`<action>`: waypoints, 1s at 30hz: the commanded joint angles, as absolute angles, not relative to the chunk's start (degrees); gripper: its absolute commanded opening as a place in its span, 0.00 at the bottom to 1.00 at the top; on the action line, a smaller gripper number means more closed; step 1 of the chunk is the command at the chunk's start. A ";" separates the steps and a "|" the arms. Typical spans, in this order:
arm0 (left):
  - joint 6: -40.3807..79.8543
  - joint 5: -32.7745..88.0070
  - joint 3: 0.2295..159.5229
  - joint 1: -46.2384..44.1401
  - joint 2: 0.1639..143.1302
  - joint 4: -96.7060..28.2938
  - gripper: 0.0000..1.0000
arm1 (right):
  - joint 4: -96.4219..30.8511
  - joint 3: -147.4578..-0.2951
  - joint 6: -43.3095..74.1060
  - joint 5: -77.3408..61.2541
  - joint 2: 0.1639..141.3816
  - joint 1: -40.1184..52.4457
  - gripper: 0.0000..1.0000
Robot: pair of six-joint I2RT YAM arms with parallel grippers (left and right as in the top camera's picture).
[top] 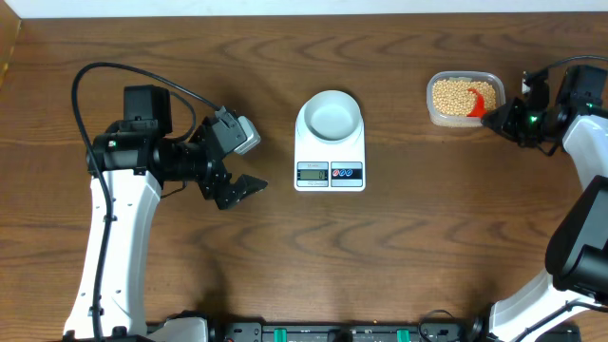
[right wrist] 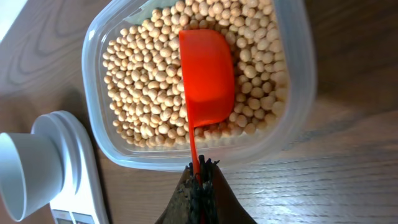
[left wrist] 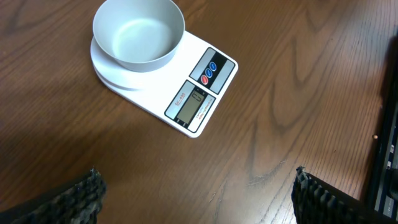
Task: Scoop item into bowl and weigh 50g on scale
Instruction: 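Lower the red scoop into the soybean tub with the right gripper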
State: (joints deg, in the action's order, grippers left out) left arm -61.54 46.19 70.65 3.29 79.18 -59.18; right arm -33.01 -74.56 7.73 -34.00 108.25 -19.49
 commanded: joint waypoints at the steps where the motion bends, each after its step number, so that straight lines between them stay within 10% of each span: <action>1: -61.91 46.94 71.59 3.57 79.02 -59.46 0.98 | -32.64 -74.24 9.41 -35.57 109.91 -20.03 0.01; 30: -61.91 46.94 71.59 3.57 79.02 -59.46 0.98 | -31.31 -74.24 16.91 -42.50 113.40 -21.52 0.01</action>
State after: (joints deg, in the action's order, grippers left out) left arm -61.54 46.19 70.65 3.29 79.18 -59.18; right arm -31.66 -74.59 15.99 -41.93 111.02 -20.82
